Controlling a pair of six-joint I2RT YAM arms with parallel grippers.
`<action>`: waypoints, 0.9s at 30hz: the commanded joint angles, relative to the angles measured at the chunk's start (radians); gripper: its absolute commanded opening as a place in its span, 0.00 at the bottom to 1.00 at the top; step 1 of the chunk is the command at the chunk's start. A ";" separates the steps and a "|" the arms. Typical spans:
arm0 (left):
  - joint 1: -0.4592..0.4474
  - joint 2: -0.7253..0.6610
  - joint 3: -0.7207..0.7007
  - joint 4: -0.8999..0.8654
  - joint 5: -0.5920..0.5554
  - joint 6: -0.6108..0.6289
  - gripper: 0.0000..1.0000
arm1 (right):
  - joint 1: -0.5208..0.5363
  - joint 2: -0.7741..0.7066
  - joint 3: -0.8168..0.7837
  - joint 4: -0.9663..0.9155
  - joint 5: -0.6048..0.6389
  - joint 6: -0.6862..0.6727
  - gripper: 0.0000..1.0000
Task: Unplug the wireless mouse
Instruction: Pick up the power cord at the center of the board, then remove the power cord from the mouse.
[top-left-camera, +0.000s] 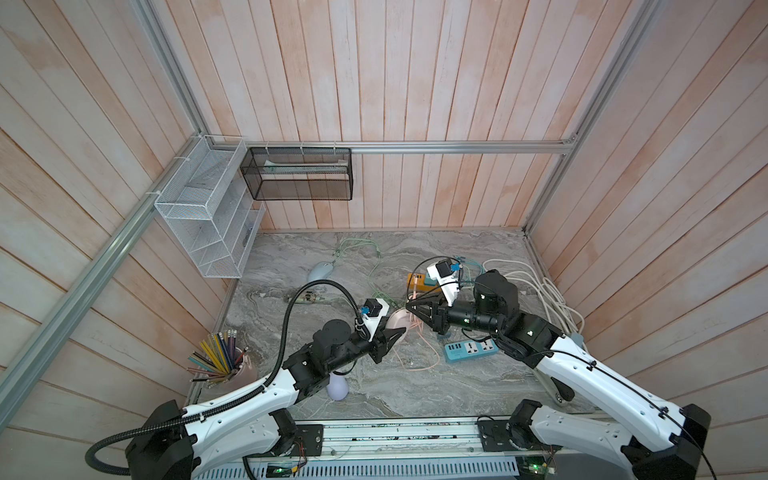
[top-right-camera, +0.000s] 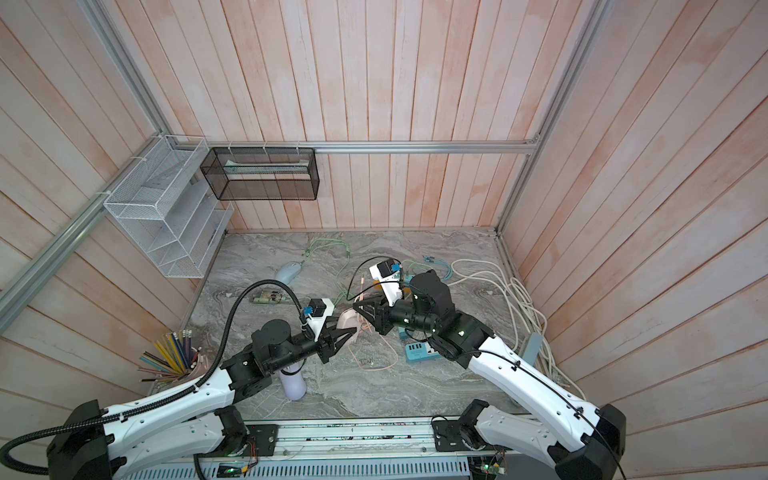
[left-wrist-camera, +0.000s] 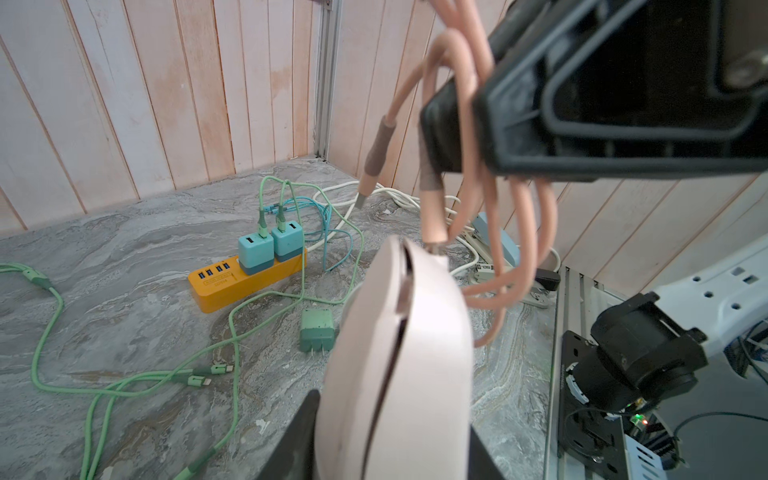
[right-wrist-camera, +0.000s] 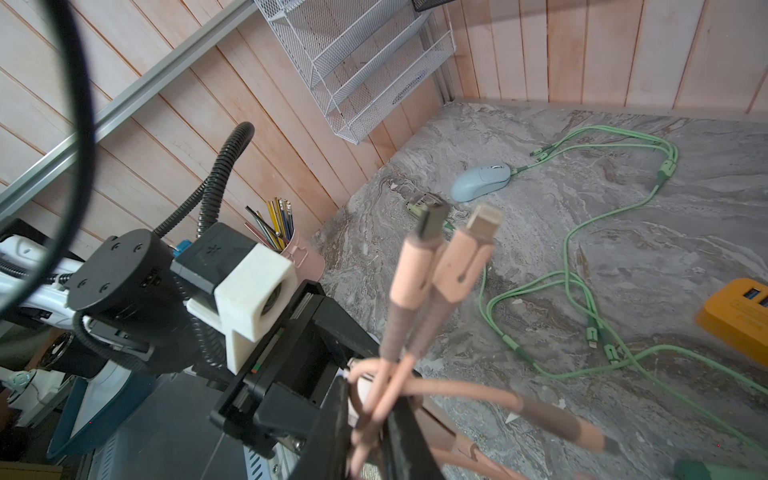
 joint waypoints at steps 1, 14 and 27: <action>-0.009 -0.043 0.029 0.039 -0.027 0.030 0.00 | -0.002 -0.003 0.016 -0.030 0.069 -0.002 0.19; -0.009 -0.049 0.023 0.053 -0.008 0.019 0.00 | -0.002 -0.017 -0.029 0.032 0.054 0.025 0.37; -0.013 -0.048 0.003 0.075 0.011 0.002 0.00 | -0.003 0.011 -0.032 0.100 0.056 0.041 0.24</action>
